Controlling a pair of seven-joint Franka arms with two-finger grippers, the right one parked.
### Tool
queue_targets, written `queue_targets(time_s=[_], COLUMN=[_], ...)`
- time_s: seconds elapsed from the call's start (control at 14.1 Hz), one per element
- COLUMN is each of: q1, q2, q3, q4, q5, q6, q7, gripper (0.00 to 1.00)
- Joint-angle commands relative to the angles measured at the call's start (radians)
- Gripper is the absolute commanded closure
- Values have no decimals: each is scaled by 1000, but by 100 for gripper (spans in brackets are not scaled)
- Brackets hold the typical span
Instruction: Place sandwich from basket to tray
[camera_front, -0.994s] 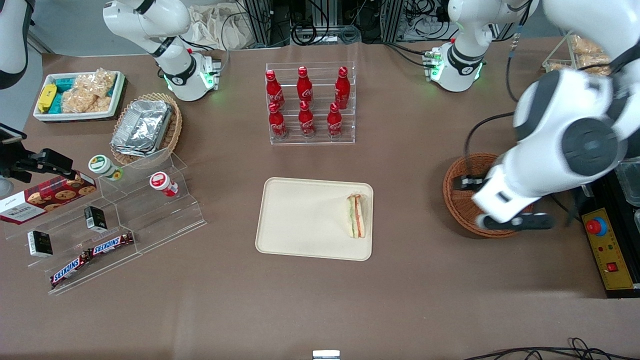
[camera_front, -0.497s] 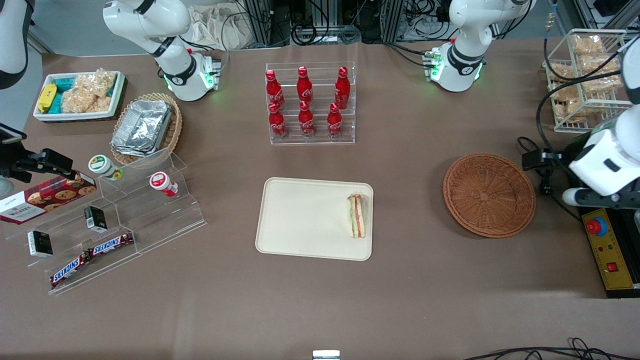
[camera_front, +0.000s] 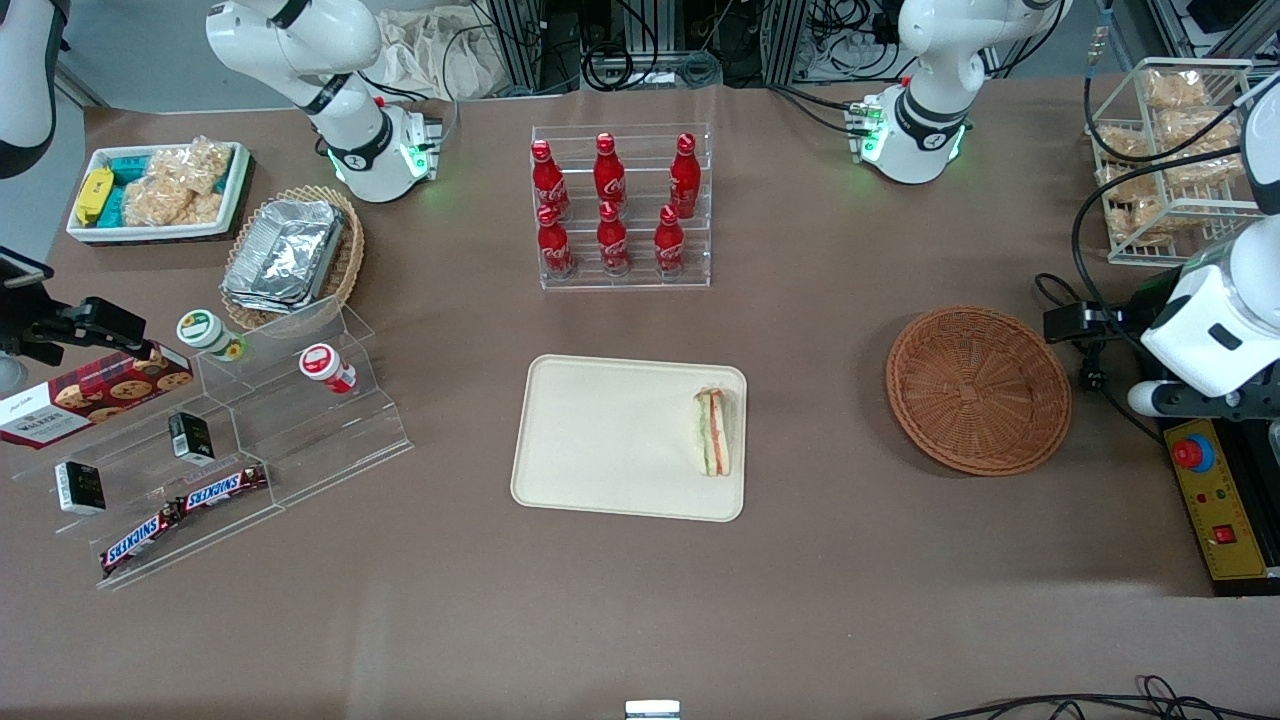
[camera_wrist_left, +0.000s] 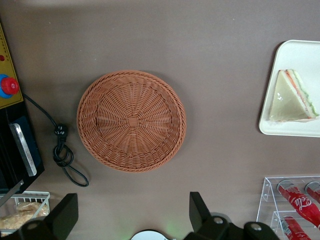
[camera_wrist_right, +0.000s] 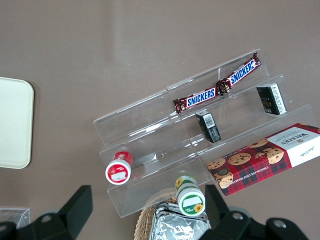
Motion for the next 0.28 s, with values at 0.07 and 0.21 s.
queue_targets(time_s=[0.07, 0.21], q1=[4, 4], q2=[-1, 2], q3=[-2, -2], q4=[-1, -2], q5=[-5, -4], q6=[4, 4], q7=[-43, -57], gripper=[1, 1])
